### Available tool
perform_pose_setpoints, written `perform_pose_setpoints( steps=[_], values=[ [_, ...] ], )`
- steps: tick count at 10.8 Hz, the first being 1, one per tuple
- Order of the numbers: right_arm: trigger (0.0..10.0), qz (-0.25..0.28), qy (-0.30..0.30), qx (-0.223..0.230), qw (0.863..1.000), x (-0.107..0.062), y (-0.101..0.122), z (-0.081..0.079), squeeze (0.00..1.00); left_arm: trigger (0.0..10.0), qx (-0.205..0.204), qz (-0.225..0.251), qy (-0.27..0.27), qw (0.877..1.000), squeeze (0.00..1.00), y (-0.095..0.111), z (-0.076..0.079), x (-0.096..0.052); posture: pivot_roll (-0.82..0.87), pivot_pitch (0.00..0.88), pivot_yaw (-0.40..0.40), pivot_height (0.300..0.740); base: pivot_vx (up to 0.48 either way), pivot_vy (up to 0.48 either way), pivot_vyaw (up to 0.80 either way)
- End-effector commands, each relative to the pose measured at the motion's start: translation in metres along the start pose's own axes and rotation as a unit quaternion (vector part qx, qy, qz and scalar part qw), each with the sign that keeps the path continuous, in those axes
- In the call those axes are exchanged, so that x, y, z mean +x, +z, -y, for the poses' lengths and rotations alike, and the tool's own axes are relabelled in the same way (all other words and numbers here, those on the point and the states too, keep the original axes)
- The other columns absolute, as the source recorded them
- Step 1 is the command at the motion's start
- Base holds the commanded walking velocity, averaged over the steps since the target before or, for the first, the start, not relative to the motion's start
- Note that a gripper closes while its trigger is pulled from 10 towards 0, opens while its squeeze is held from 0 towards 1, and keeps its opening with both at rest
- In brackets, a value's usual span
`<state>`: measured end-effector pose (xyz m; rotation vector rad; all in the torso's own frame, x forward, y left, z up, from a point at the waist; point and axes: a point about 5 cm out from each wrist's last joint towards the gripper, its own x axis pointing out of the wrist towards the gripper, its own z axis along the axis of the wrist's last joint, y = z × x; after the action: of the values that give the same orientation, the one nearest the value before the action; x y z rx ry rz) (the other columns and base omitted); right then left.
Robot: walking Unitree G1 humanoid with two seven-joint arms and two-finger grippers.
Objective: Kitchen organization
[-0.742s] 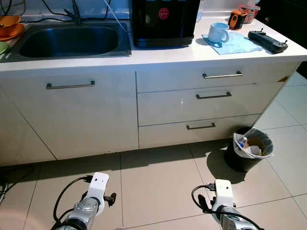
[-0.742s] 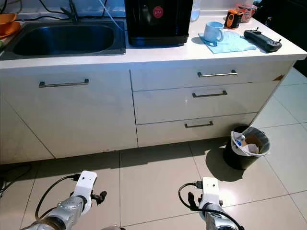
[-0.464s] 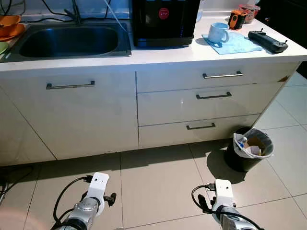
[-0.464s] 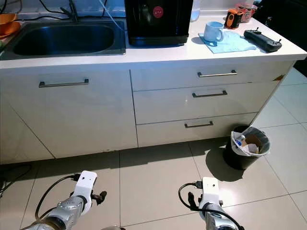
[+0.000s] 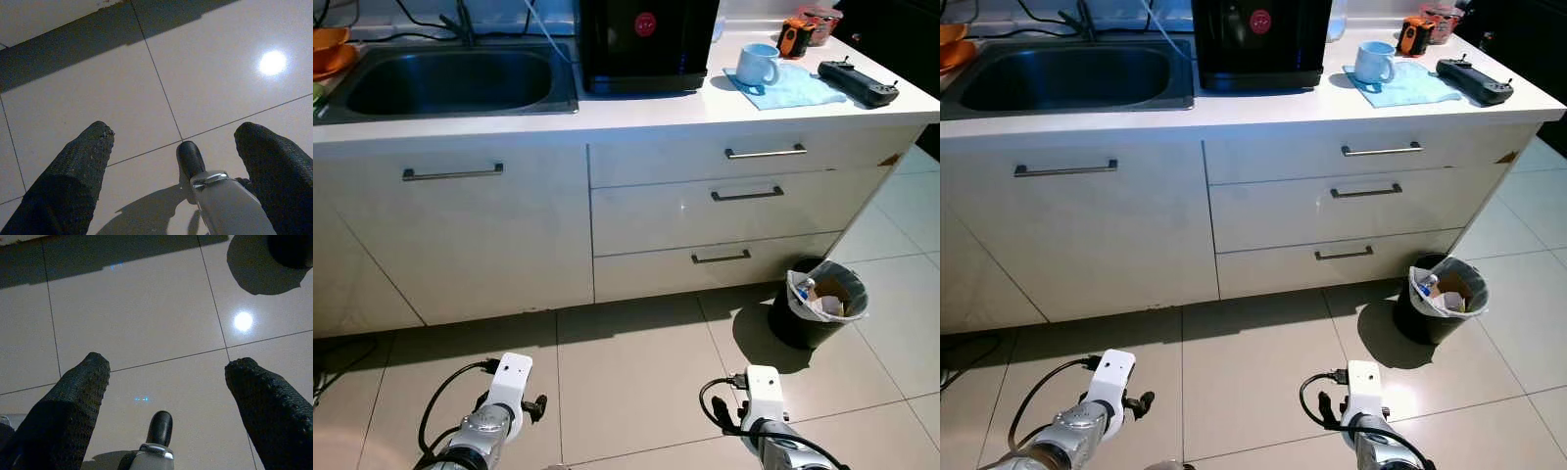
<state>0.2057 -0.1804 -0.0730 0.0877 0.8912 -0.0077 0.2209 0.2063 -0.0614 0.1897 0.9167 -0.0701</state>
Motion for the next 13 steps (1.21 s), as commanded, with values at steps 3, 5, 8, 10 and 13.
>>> perform_pose_setpoints(
  steps=[3,5,8,10,13],
  values=[
    [10.0,-0.003,0.013,0.021,1.0,0.001,0.003,-0.002,0.0,10.0,-0.007,0.011,0.002,1.0,0.0,0.004,-0.002,0.0,0.07,0.0,-0.027,0.74,0.0,0.0,0.0],
    [10.0,0.052,0.047,0.084,0.994,0.003,0.03,-0.001,0.0,10.0,-0.01,0.066,-0.021,0.998,0.0,0.028,-0.001,0.001,0.07,0.0,-0.027,0.74,0.0,0.0,0.0],
    [10.0,0.164,0.1,0.101,0.976,0.001,0.083,-0.006,0.0,10.0,-0.01,0.161,-0.066,0.985,0.0,0.07,-0.001,-0.003,0.07,0.0,-0.026,0.74,0.0,0.0,0.0],
    [10.0,0.238,0.138,0.032,0.961,-0.007,0.106,-0.022,0.0,10.0,-0.01,0.229,-0.069,0.971,0.0,0.096,-0.005,-0.009,0.06,0.003,-0.02,0.74,0.0,0.0,0.0],
    [10.0,0.318,0.153,0.024,0.935,-0.031,0.134,-0.023,0.0,10.0,0.009,0.363,-0.09,0.927,0.0,0.138,-0.001,-0.046,0.06,0.003,-0.02,0.74,0.0,0.0,0.0]
  ],
)
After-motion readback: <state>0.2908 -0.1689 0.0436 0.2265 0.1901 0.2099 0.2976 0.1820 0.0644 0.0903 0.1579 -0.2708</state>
